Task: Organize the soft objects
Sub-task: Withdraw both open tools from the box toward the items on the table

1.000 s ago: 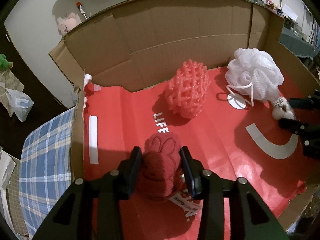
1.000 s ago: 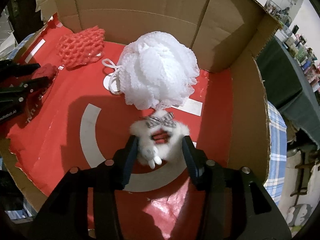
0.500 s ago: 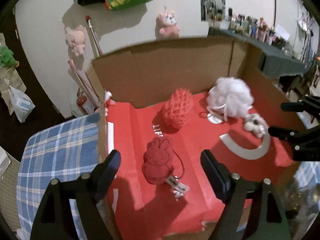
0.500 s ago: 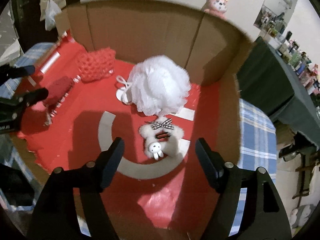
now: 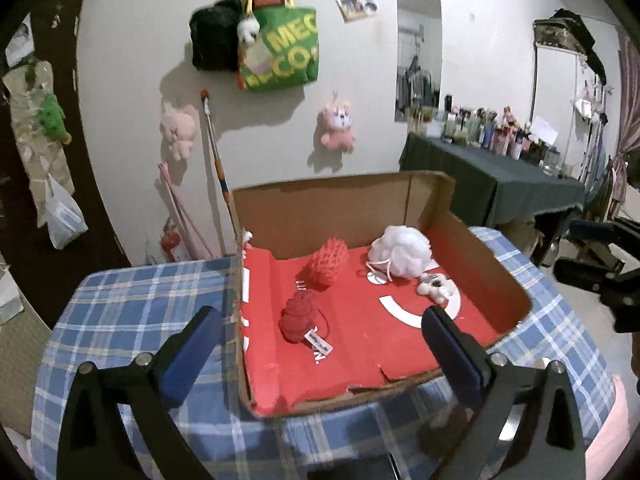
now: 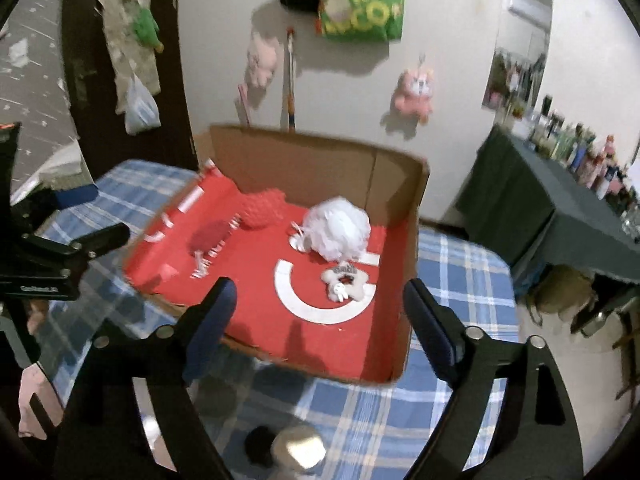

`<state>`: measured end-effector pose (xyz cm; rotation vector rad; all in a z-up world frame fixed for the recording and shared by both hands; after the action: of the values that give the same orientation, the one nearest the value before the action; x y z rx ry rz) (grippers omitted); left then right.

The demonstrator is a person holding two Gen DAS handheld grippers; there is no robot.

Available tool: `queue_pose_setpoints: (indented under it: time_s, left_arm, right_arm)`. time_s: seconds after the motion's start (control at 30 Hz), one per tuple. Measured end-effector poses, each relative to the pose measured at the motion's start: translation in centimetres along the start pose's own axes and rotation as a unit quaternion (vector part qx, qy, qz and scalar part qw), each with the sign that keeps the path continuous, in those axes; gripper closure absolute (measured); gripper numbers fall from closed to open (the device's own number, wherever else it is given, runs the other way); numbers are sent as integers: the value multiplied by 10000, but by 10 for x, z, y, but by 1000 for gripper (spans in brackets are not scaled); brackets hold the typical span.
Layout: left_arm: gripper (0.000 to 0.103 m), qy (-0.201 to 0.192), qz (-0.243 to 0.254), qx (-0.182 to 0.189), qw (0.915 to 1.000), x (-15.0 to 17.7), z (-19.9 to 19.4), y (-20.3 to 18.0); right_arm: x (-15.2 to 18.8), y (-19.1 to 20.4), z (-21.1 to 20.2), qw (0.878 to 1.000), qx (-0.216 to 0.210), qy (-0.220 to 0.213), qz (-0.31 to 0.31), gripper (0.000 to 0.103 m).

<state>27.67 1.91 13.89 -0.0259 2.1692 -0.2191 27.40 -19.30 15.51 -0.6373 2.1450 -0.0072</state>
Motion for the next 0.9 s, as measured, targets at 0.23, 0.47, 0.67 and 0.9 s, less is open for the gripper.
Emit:
queue_pose_setpoints:
  time_s: [0.23,0.47,0.67,0.9]
  left_arm:
    - [0,-436,-20,46,9990,23,-59,-5]
    - [0,-671,-119,164,9975,65,-105,-6]
    - [0,-795,-236,134,9965,103,-121,-4]
    - [0,-477,-505,92,9975,151,-99,4]
  right_arm:
    - [20,25,-67,9981,186,-586,95,16]
    - [64,55,-101,9955,430,-846,80,15]
    - [102,73,-103,9945,514,-901,167,15]
    - [147,89,-78,9949,634,-745,236,14]
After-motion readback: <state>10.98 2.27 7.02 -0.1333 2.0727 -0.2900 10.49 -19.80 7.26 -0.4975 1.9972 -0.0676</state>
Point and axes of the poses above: each gripper's, at about its wrist camera, not at the fingertips, and z roughly the way its jaws point, y to its left, x to its underside, the point moved 9 cm from there along z, roughly the way its jaws point, and after that the axes turned 13 degrees about -z, right-handed, at the moved point
